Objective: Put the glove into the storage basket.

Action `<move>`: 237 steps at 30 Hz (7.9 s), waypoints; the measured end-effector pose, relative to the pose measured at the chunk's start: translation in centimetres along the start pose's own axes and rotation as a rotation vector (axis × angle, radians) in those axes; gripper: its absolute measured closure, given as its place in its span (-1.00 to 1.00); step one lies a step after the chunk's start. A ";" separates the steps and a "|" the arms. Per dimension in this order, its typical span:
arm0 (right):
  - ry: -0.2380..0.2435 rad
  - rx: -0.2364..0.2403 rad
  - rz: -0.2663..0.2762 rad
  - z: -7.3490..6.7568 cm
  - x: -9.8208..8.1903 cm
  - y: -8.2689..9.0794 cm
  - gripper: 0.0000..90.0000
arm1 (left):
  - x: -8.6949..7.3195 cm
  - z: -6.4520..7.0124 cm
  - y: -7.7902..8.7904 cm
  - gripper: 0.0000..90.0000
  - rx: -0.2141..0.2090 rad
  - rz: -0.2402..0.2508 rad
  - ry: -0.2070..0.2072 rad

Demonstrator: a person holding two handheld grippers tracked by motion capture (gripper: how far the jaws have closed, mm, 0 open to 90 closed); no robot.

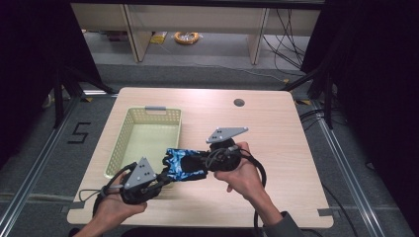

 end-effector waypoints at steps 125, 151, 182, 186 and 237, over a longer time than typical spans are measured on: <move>-0.129 -0.049 -0.106 2.6 0.5 -11.5 0.05 | -3.6 -6.6 0.4 -0.22 -0.017 -0.048 0.234; -0.153 -0.073 -0.051 4.1 -1.7 -5.8 -0.13 | -2.6 -5.6 -0.4 -0.38 -0.027 -0.035 0.239; -0.219 -0.105 0.017 5.0 -7.0 0.2 -0.18 | -1.9 -2.8 -0.9 -0.53 -0.087 -0.016 0.224; -0.260 -0.108 0.012 4.7 -7.6 0.5 -0.18 | -1.9 -2.6 -0.9 -0.54 -0.095 -0.017 0.224; -0.245 -0.099 0.047 2.1 -14.4 2.2 -0.52 | -7.1 1.3 -2.1 -0.53 -0.129 -0.045 0.172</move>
Point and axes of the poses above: each handheld gripper's, and its own axes: y roughly backward along the jaws, x roughly out of its top, z roughly to its right, the point moved 8 cm from there along -y, roughly forward along the jaws, and after that the axes turned 8 degrees about y, right-handed, at the moved point
